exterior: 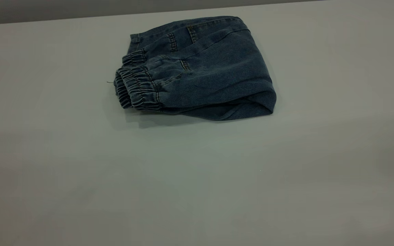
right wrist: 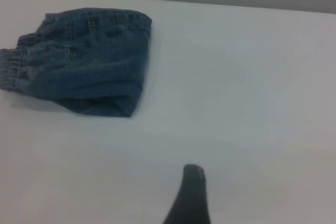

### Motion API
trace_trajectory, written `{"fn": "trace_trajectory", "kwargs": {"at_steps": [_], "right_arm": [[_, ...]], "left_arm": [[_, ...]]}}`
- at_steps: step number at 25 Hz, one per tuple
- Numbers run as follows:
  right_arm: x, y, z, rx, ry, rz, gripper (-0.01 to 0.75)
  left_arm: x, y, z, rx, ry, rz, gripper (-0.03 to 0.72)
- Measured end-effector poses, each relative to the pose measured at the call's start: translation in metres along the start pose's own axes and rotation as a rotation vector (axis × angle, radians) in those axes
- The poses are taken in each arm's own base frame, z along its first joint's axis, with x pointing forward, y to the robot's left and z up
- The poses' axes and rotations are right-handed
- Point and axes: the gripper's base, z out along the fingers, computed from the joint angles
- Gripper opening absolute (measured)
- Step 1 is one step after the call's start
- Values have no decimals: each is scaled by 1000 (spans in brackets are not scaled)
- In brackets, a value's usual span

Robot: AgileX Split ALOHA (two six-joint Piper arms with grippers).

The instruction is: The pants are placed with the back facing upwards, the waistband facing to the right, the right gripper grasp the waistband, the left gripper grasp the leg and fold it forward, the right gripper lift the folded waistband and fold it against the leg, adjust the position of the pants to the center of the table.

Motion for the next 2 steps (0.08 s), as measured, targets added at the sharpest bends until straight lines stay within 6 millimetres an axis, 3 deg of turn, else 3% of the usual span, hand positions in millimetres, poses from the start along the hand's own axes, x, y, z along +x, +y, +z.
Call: {"fn": "trace_trajectory", "kwargs": {"at_steps": [2], "right_arm": [[0,0,0,0,0,0,572]], "left_arm": [[0,0,0,0,0,0,444]]}}
